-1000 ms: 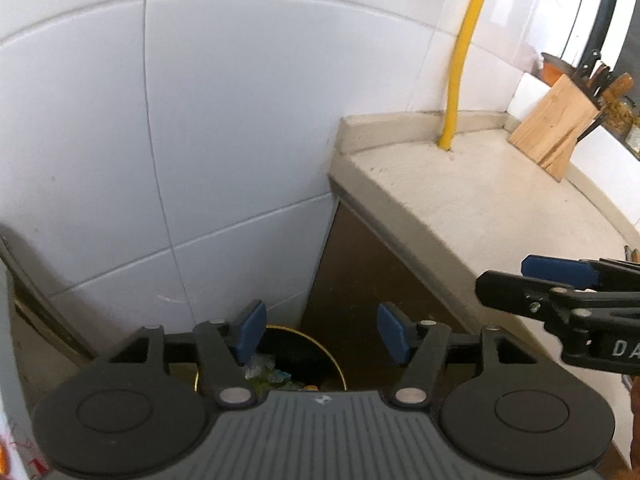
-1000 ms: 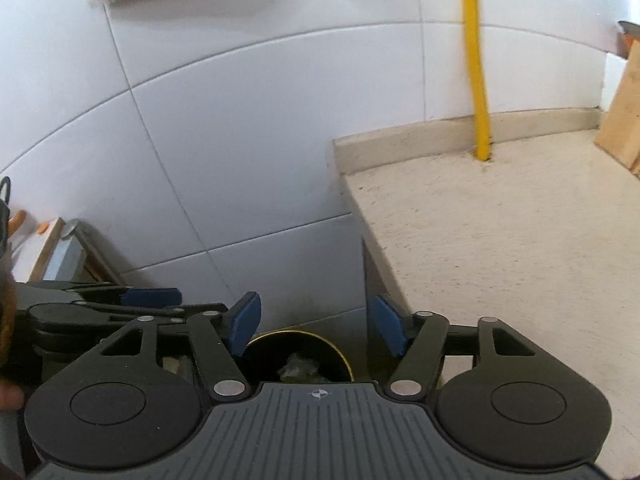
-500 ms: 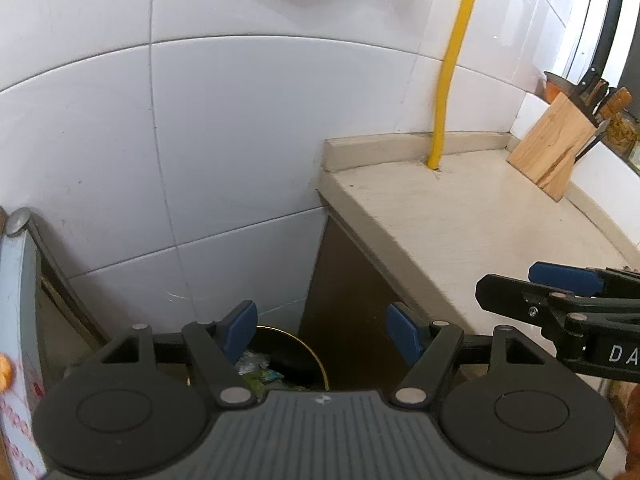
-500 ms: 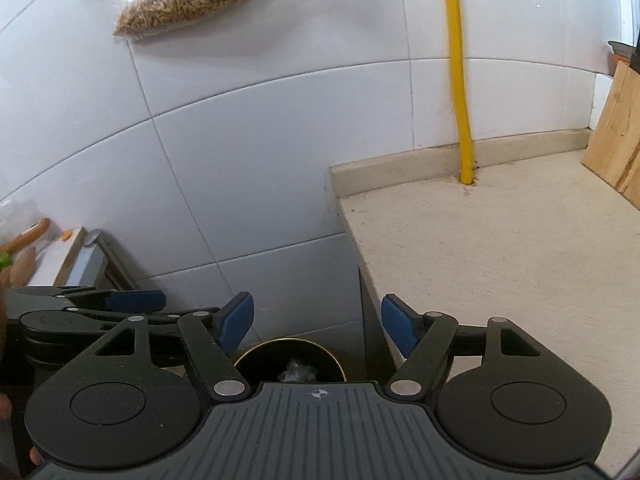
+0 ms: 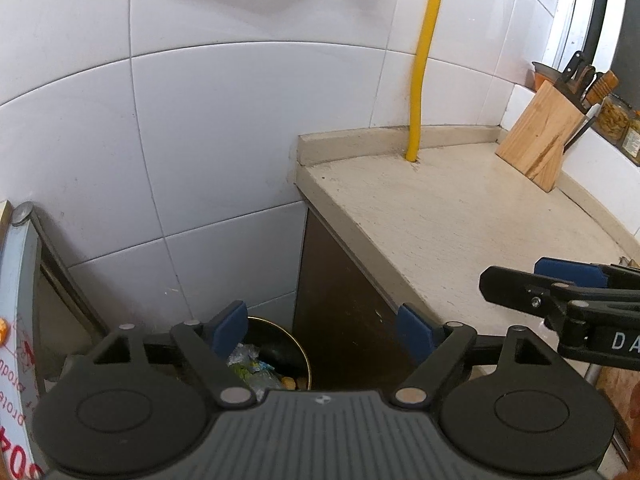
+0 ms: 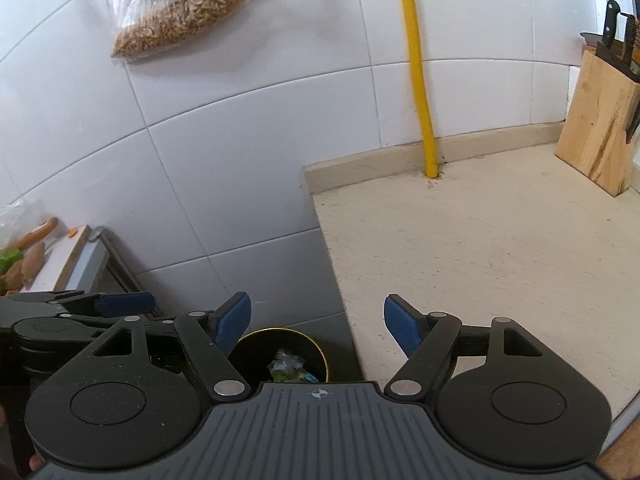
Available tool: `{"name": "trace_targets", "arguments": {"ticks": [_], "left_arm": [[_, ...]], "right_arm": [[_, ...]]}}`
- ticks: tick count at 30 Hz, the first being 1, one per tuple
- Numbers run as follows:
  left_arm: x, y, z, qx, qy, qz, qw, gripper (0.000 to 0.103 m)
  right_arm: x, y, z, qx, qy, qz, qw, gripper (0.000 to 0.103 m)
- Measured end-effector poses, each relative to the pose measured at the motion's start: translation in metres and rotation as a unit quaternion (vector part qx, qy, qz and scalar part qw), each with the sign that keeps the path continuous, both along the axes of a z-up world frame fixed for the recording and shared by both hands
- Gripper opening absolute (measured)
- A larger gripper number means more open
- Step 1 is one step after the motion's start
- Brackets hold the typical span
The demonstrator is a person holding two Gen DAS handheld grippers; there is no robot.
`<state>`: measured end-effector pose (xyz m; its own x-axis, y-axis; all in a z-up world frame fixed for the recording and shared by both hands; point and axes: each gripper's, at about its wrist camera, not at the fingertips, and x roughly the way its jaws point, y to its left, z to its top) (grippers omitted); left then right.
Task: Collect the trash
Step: 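Raise both open tools up from the bin opening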
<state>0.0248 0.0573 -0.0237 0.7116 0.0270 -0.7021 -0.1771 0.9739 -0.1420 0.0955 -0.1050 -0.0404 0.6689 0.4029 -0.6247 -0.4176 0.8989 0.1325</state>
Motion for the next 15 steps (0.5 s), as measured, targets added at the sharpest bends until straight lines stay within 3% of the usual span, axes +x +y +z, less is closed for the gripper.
{"name": "trace_targets", "arguments": {"ticks": [15], "left_arm": [[-0.017,-0.008,-0.005,-0.015,0.018,0.023,0.9995,0.084]], "right_arm": [[-0.011,-0.012,-0.001,0.000,0.001,0.000,1.000,0.082]]}}
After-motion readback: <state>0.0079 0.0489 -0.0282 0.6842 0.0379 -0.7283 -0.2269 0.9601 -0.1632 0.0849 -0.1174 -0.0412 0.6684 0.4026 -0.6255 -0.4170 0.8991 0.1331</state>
